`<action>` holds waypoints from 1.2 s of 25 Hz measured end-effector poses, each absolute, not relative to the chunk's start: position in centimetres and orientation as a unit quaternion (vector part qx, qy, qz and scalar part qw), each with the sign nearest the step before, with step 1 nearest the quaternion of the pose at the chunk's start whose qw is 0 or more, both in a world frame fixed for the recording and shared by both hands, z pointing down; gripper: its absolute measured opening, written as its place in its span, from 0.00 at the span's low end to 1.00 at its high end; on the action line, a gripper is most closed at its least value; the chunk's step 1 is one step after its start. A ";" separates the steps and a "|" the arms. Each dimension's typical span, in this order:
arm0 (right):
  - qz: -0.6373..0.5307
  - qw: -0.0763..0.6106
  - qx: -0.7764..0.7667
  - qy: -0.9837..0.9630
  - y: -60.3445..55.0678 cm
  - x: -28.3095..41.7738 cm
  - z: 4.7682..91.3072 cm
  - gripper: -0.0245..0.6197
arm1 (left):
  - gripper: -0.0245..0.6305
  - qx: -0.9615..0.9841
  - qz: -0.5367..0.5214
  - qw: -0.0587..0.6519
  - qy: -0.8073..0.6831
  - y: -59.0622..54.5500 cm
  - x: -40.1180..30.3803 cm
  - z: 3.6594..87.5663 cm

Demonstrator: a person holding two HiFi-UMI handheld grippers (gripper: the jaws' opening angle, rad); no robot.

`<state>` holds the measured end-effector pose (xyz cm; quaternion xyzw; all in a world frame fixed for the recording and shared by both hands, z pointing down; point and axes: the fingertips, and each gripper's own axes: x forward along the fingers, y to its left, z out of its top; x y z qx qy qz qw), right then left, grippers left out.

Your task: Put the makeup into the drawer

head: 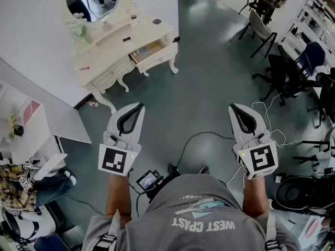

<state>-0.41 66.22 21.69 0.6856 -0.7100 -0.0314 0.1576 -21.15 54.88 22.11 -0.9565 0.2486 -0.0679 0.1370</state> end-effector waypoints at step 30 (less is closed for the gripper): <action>-0.024 0.142 0.685 -0.714 58.4 -0.1 22.2 0.04 | 0.04 -0.956 -0.070 0.117 0.261 48.7 -23.0 24.1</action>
